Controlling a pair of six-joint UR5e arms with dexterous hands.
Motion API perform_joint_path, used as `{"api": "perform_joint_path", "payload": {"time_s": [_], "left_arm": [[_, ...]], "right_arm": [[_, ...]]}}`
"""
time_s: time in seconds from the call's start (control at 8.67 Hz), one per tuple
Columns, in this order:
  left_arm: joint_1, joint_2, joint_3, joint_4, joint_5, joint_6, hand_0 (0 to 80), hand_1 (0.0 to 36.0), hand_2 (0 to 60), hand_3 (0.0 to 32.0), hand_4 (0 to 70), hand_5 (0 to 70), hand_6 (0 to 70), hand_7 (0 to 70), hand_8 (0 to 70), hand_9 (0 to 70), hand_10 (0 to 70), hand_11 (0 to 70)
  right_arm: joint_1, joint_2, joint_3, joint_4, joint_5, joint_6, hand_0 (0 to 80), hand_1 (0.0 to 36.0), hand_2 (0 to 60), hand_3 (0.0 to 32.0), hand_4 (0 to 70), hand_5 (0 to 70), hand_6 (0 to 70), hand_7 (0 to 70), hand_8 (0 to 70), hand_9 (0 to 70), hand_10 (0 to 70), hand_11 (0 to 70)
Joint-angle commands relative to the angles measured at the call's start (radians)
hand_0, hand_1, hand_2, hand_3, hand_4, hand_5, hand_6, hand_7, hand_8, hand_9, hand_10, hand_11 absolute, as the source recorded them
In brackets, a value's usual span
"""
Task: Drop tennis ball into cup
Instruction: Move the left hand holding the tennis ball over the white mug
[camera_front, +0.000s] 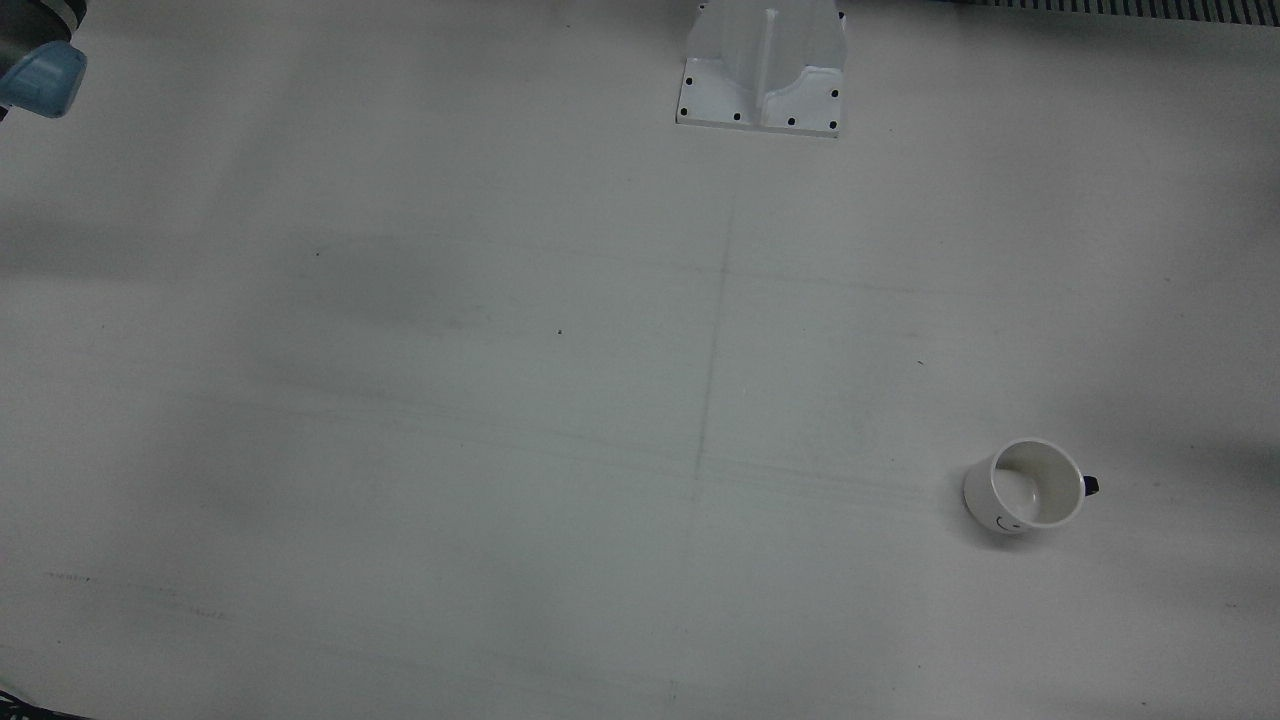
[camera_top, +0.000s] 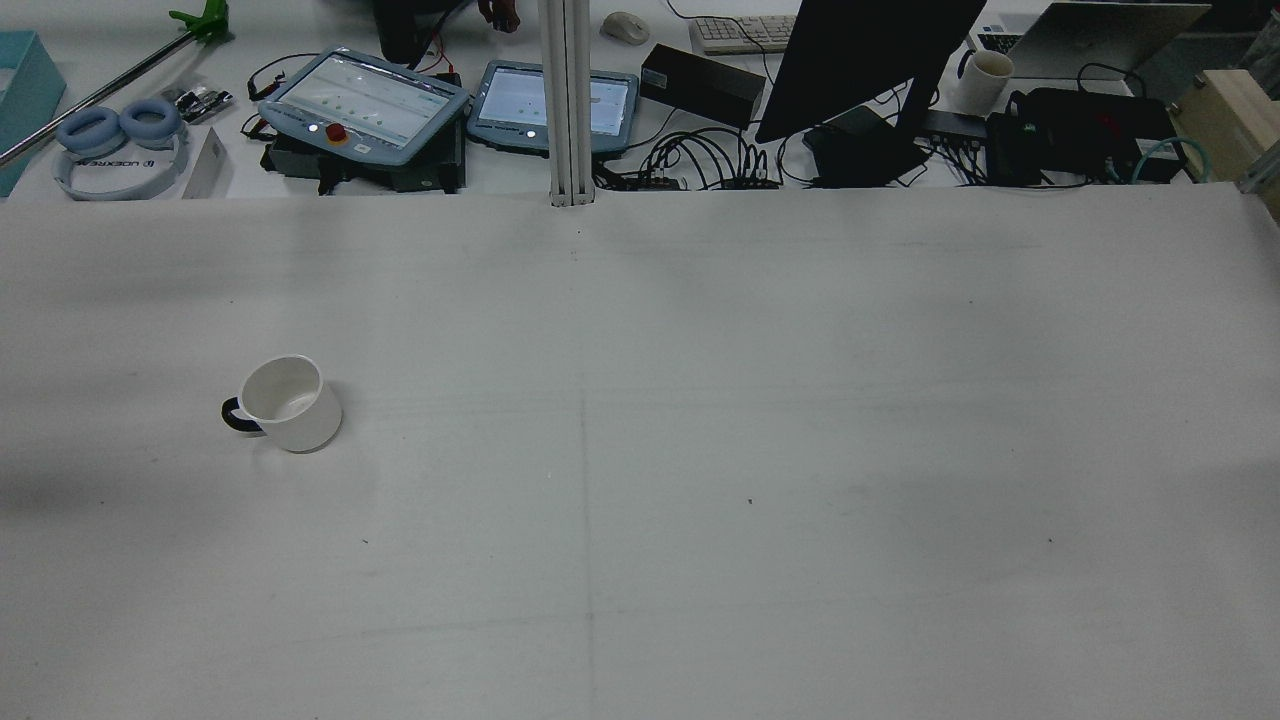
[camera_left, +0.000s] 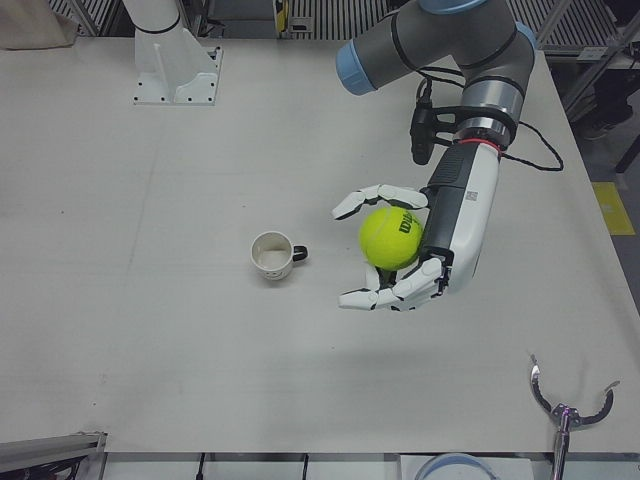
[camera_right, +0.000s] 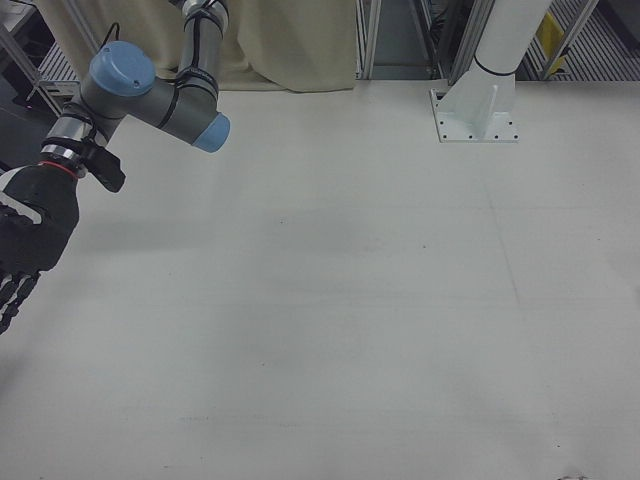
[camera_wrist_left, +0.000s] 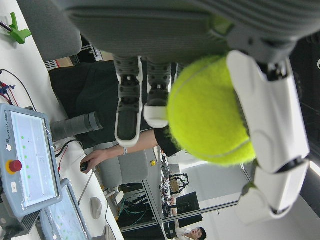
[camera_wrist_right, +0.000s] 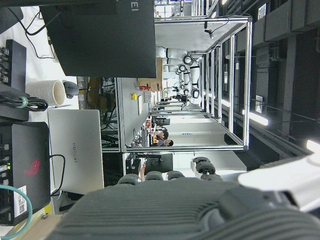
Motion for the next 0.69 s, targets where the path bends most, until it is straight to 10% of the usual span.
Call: {"api": "perform_joint_path", "payload": {"time_s": [0.0, 0.58], "left_arm": [[0.025, 0.003, -0.005, -0.022, 0.066, 0.004, 47.5, 12.4, 34.0, 0.0, 40.1, 18.1, 70.0, 70.0, 52.7, 70.0, 33.3, 47.6], [0.229, 0.014, -0.014, -0.099, 0.128, 0.012, 38.9, 8.4, 42.8, 0.0, 38.0, 14.9, 66.0, 70.0, 48.5, 68.9, 28.0, 40.4]], "right_arm": [[0.0, 0.0, -0.001, -0.001, 0.0, 0.0, 0.0, 0.0, 0.0, 0.0, 0.0, 0.0, 0.0, 0.0, 0.0, 0.0, 0.0, 0.0], [-0.002, 0.001, -0.004, -0.001, 0.0, 0.002, 0.0, 0.0, 0.0, 0.0, 0.0, 0.0, 0.0, 0.0, 0.0, 0.0, 0.0, 0.0]]}}
